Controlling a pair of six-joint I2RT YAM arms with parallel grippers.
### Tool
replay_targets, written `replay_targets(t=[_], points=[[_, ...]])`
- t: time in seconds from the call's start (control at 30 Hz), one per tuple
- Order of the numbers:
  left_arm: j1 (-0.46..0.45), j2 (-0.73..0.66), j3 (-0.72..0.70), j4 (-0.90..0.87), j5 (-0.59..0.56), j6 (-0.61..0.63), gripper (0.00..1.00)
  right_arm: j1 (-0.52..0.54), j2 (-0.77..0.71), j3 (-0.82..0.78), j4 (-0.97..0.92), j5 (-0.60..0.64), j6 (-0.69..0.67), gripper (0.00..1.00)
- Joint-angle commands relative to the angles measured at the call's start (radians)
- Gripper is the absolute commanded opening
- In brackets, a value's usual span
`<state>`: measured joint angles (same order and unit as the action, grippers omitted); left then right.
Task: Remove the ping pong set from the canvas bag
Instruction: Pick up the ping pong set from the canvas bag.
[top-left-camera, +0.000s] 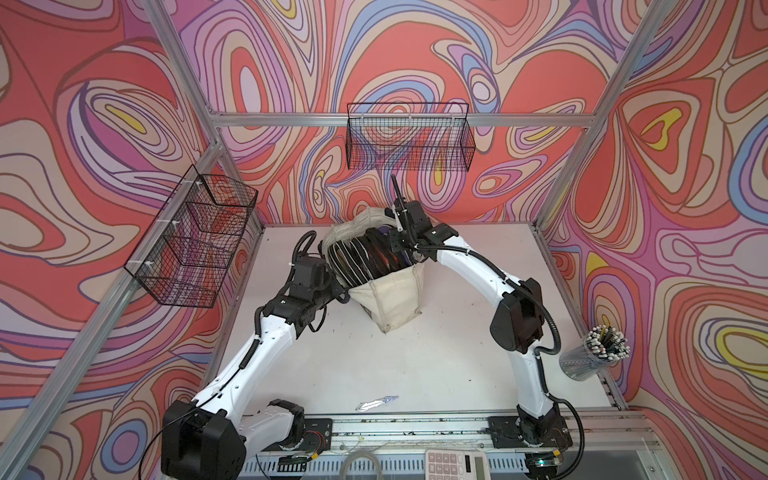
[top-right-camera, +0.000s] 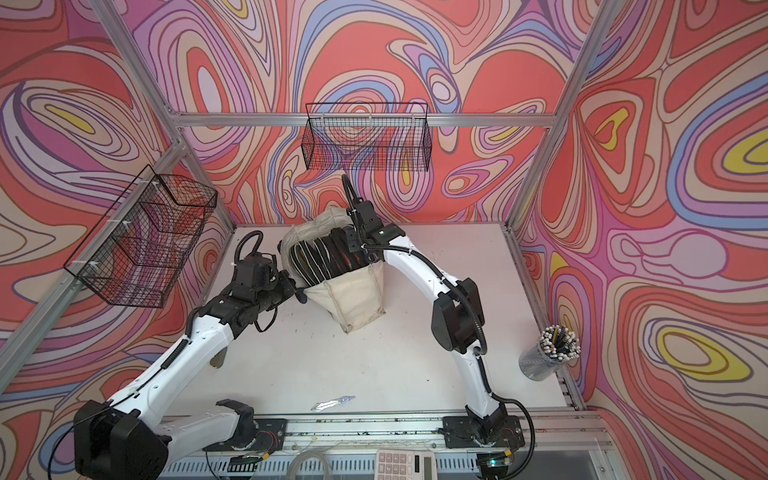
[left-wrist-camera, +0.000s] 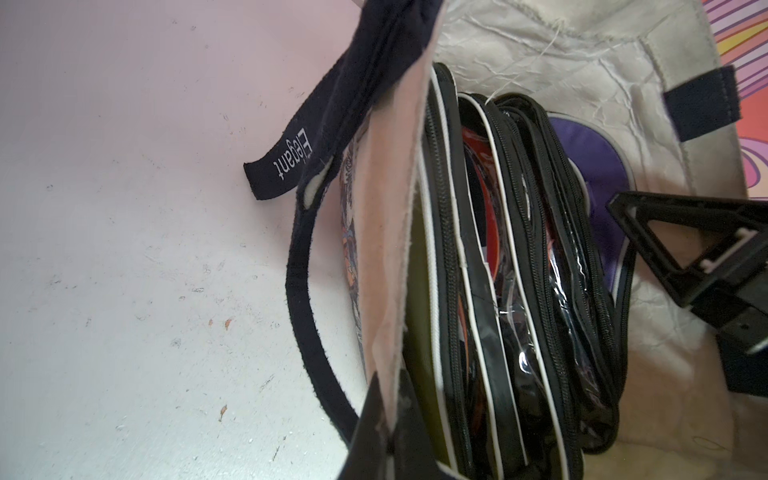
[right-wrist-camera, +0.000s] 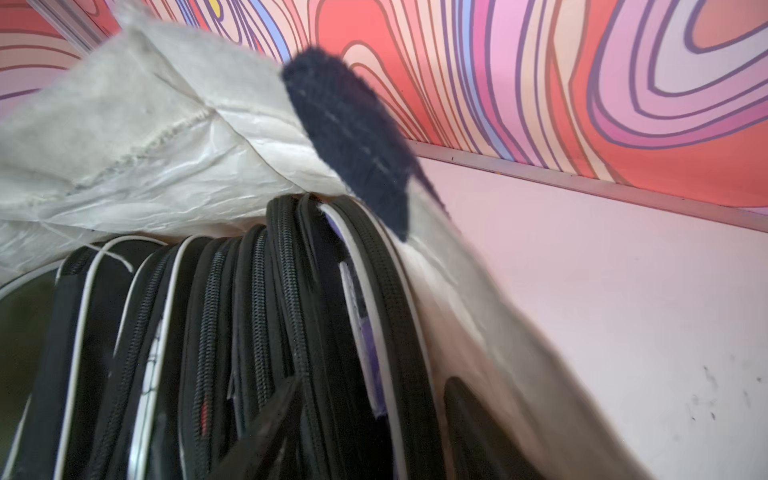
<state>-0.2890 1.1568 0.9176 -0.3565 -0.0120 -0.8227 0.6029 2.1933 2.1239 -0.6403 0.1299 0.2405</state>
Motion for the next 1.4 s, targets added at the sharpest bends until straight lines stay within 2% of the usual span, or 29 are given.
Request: replay_targets(t=[0.0, 0.17, 0.23, 0.4, 0.53, 0.67, 0.83, 1.37], points=[[0.003, -0.022, -0.015, -0.028, -0.056, 0.014, 0.0, -0.015, 0.039, 0.027, -0.009, -0.007, 0.012, 0.57], [0.003, -0.025, -0.021, -0.038, -0.078, 0.02, 0.0, -0.032, 0.04, 0.018, 0.011, -0.007, 0.02, 0.57], [0.003, -0.027, -0.027, -0.034, -0.08, 0.02, 0.0, -0.04, 0.041, 0.011, 0.02, -0.009, 0.025, 0.54], [0.004, -0.026, -0.042, -0.028, -0.086, 0.017, 0.0, -0.061, 0.037, -0.012, 0.071, -0.064, 0.051, 0.31], [0.006, -0.028, -0.047, -0.029, -0.089, 0.016, 0.0, -0.06, 0.065, 0.011, 0.075, -0.099, 0.054, 0.0], [0.01, -0.034, -0.049, -0.035, -0.096, 0.026, 0.0, -0.06, 0.07, 0.007, 0.083, -0.13, 0.054, 0.0], [0.016, -0.022, -0.038, -0.035, -0.093, 0.033, 0.0, -0.057, -0.003, -0.035, 0.119, -0.135, 0.042, 0.0], [0.016, 0.024, 0.011, -0.017, -0.059, 0.029, 0.0, 0.026, -0.127, 0.039, 0.066, -0.034, -0.064, 0.0]])
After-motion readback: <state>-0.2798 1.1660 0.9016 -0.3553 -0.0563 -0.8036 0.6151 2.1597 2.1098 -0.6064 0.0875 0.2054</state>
